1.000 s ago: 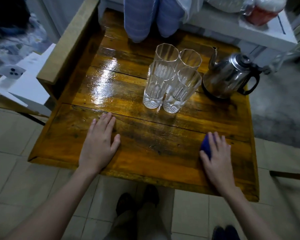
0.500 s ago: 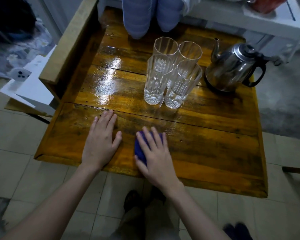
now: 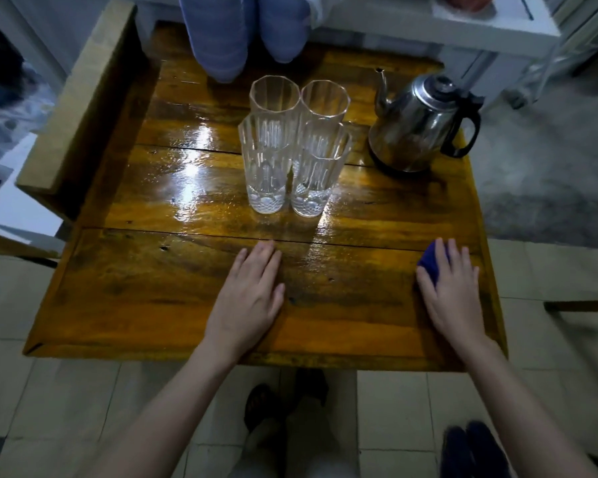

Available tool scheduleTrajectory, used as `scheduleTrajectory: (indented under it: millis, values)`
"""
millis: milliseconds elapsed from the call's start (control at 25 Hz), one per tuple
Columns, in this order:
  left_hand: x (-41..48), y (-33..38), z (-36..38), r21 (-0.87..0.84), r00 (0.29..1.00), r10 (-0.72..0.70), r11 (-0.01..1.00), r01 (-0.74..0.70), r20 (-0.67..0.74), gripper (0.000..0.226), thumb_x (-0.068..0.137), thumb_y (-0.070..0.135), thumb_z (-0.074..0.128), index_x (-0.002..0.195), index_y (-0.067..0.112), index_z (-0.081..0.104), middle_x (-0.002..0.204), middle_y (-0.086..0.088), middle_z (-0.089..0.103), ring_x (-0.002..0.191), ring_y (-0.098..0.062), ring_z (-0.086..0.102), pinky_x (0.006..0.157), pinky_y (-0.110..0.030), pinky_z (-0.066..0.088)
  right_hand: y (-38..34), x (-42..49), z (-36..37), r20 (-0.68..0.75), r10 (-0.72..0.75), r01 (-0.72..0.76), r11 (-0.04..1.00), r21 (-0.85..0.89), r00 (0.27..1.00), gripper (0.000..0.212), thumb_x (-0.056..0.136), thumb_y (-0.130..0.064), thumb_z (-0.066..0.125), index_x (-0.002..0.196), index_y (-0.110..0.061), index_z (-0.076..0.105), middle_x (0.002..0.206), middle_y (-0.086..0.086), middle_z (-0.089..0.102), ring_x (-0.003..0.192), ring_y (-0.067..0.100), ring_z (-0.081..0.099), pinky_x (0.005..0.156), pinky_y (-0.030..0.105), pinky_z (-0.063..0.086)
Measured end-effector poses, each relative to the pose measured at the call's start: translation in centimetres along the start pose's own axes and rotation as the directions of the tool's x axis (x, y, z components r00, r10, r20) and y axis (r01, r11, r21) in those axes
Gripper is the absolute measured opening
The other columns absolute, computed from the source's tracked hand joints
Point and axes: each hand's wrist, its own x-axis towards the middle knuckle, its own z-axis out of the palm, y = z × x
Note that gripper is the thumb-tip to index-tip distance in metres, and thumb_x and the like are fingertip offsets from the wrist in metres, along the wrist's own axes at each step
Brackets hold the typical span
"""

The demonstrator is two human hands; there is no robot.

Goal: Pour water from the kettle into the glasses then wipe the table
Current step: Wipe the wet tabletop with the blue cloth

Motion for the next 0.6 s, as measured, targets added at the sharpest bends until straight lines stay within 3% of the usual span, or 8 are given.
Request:
scheduleTrajectory:
  millis: [80, 160, 280, 400, 520, 600]
  values:
    - [0.3, 0.0, 0.1, 0.015, 1.000, 0.001, 1.000, -0.001, 0.008, 0.054, 0.098, 0.033, 0.036, 0.145, 0.006, 0.038, 0.152, -0.010, 0.037, 0.144, -0.022, 0.029, 0.120, -0.041, 0.019, -1.9, 1.8, 0.3, -0.036, 0.066, -0.065, 0.998, 0.009, 0.997, 0.070, 0.100, -0.051, 0.030, 0.158, -0.014, 0.018, 0.165, 0.014, 0.017, 0.153, 0.033, 0.006, 0.122, 0.057, 0.005]
    - [0.2, -0.2, 0.1, 0.018, 1.000, -0.002, 1.000, 0.002, 0.015, 0.055, 0.098, 0.033, 0.036, 0.145, 0.007, 0.037, 0.153, -0.010, 0.035, 0.145, -0.021, 0.027, 0.121, -0.040, 0.017, -4.8, 2.3, 1.2, -0.062, 0.038, -0.039, 0.999, -0.019, 0.997, 0.071, 0.099, -0.054, 0.027, 0.157, -0.013, 0.019, 0.165, 0.014, 0.017, 0.152, 0.034, 0.007, 0.122, 0.057, 0.005]
    - [0.3, -0.1, 0.2, 0.013, 1.000, -0.008, 1.000, 0.008, 0.021, 0.055, 0.097, 0.033, 0.037, 0.146, 0.008, 0.037, 0.154, -0.010, 0.034, 0.146, -0.021, 0.025, 0.121, -0.039, 0.016, -10.2, 0.8, 3.1, -0.026, -0.161, 0.160, 0.985, -0.061, 0.987, 0.077, 0.096, -0.063, 0.020, 0.158, -0.017, 0.015, 0.166, 0.010, 0.011, 0.153, 0.032, 0.002, 0.122, 0.053, 0.000]
    - [0.3, -0.2, 0.3, 0.003, 1.000, -0.004, 1.000, 0.004, 0.025, 0.056, 0.096, 0.034, 0.035, 0.145, 0.007, 0.038, 0.154, -0.011, 0.034, 0.146, -0.021, 0.026, 0.121, -0.040, 0.017, -13.2, -3.3, 4.8, 0.023, -0.381, 0.381, 0.921, -0.081, 0.924, 0.075, 0.097, -0.061, 0.026, 0.157, -0.016, 0.023, 0.166, 0.011, 0.016, 0.153, 0.032, 0.008, 0.122, 0.057, 0.009]
    - [0.3, -0.2, 0.2, 0.001, 1.000, -0.005, 1.000, 0.005, 0.028, 0.056, 0.095, 0.034, 0.035, 0.145, 0.007, 0.038, 0.154, -0.011, 0.034, 0.145, -0.022, 0.026, 0.121, -0.040, 0.016, -11.1, -7.3, 5.6, 0.085, -0.553, 0.559, 0.825, -0.083, 0.829, 0.068, 0.100, -0.055, 0.035, 0.156, -0.018, 0.027, 0.164, 0.009, 0.023, 0.153, 0.029, 0.013, 0.120, 0.055, 0.016]
    - [0.2, -0.1, 0.1, -0.006, 1.000, -0.010, 1.000, 0.010, 0.029, 0.057, 0.096, 0.034, 0.035, 0.145, 0.008, 0.037, 0.154, -0.011, 0.034, 0.146, -0.021, 0.025, 0.121, -0.039, 0.015, -7.8, -8.0, 5.1, 0.086, -0.560, 0.566, 0.820, -0.085, 0.824, 0.067, 0.101, -0.055, 0.034, 0.156, -0.020, 0.025, 0.164, 0.006, 0.022, 0.153, 0.027, 0.013, 0.120, 0.053, 0.015]
